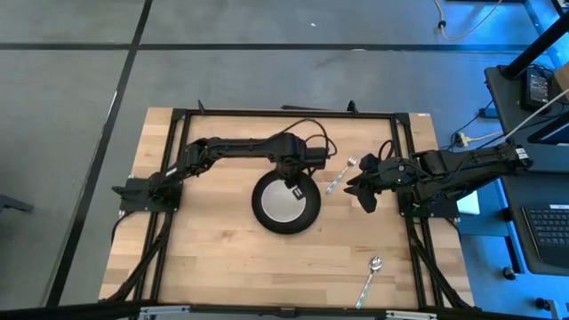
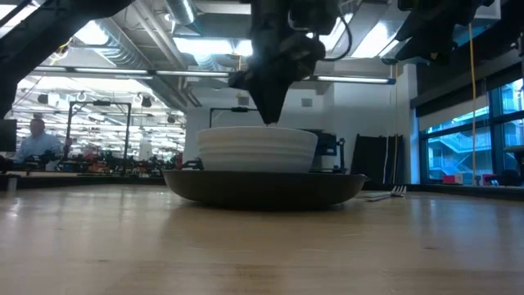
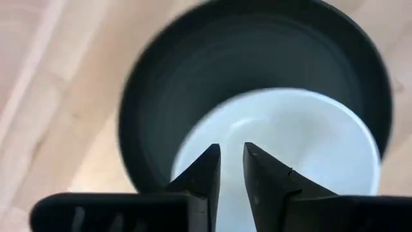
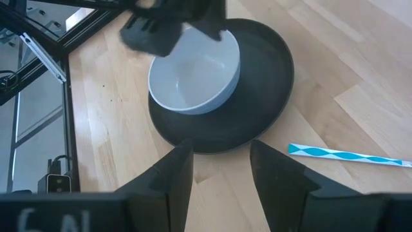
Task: Set table place
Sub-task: Put the white bowl on top of the black plate
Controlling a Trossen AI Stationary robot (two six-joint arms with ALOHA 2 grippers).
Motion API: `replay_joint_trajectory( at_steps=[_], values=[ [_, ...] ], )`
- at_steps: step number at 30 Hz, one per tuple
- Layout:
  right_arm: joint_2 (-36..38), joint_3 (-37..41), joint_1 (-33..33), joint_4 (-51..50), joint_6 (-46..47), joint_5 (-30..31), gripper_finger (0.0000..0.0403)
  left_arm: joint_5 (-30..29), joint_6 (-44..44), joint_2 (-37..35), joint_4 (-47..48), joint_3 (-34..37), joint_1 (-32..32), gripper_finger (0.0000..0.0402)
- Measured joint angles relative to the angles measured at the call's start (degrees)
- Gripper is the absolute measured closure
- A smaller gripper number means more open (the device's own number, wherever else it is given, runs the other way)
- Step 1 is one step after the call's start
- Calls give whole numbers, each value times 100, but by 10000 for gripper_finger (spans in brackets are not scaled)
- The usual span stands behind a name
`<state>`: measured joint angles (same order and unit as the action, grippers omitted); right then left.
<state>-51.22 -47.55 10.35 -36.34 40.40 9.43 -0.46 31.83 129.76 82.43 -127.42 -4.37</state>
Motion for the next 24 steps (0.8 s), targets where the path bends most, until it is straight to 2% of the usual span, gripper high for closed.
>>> replay_joint_trajectory(
  at_steps=[5,7,13,24],
  values=[
    [0,-2,2,0,-6,0,247,2,5,0,-27,-7,278,383],
    [0,-2,1,0,-7,0,247,-16,70,-8,-307,118,333,396],
    [-2,-2,2,0,-2,0,247,34,476,-5,-1033,505,315,401],
    [-2,-2,2,0,-3,0,247,147,692,-1,-1590,1014,285,401]
  ],
)
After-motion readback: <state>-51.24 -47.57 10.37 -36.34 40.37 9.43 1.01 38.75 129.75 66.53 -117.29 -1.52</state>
